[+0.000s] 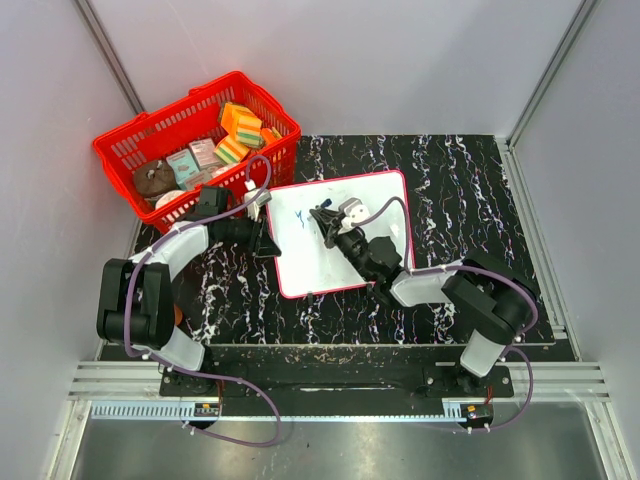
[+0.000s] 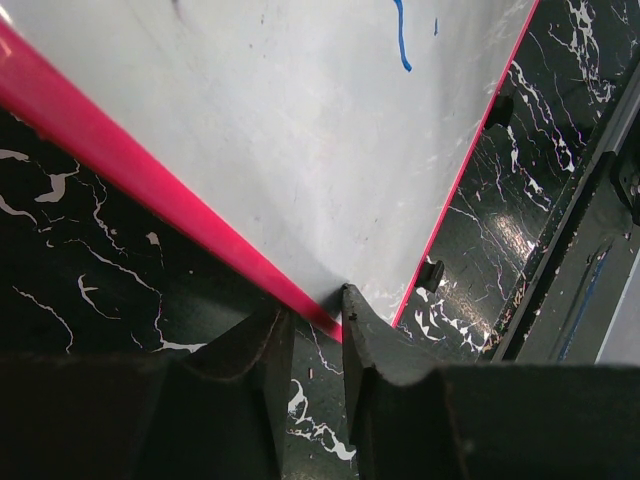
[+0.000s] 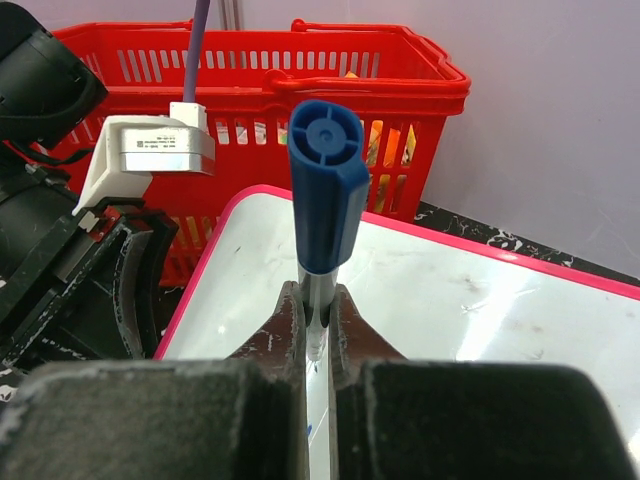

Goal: Write a sentence on the whiteboard

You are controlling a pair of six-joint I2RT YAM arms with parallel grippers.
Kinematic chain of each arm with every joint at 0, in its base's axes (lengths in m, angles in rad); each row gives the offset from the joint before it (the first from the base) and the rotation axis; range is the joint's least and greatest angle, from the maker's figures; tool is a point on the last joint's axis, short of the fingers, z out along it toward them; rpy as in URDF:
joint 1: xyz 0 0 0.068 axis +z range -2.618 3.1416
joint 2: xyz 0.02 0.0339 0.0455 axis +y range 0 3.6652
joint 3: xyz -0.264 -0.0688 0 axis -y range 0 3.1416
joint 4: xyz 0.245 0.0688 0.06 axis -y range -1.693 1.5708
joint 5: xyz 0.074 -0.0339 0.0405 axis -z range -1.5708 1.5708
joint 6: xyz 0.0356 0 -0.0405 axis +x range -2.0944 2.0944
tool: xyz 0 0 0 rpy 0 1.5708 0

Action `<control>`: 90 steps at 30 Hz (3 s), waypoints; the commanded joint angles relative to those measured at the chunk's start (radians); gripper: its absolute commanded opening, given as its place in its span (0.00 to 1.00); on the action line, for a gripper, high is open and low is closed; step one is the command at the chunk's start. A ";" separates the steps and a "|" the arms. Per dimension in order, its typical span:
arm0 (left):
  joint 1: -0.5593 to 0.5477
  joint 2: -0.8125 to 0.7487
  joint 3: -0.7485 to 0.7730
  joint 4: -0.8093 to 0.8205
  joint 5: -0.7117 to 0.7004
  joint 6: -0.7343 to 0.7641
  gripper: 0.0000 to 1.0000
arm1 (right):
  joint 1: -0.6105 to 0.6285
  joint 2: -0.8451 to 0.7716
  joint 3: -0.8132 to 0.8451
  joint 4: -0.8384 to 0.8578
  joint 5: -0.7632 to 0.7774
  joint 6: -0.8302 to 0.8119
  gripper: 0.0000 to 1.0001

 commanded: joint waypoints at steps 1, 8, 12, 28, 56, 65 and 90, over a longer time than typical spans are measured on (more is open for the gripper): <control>-0.007 -0.037 0.002 0.033 0.005 0.058 0.00 | -0.001 0.031 0.066 0.227 0.032 0.002 0.00; -0.007 -0.043 0.004 0.031 0.003 0.058 0.00 | -0.001 0.043 0.049 0.233 0.052 0.005 0.00; -0.007 -0.044 0.002 0.031 0.003 0.058 0.00 | -0.001 0.031 0.031 0.244 0.055 0.011 0.00; -0.007 -0.046 0.004 0.033 0.002 0.058 0.00 | -0.001 0.040 0.017 0.241 0.026 0.031 0.00; -0.007 -0.041 0.004 0.031 0.002 0.058 0.00 | -0.001 0.025 -0.010 0.218 0.136 0.008 0.00; -0.007 -0.040 0.002 0.031 0.003 0.059 0.00 | -0.001 0.048 0.037 0.221 0.133 0.002 0.00; -0.008 -0.037 0.004 0.031 -0.001 0.062 0.00 | 0.001 -0.081 -0.032 0.232 0.075 0.062 0.00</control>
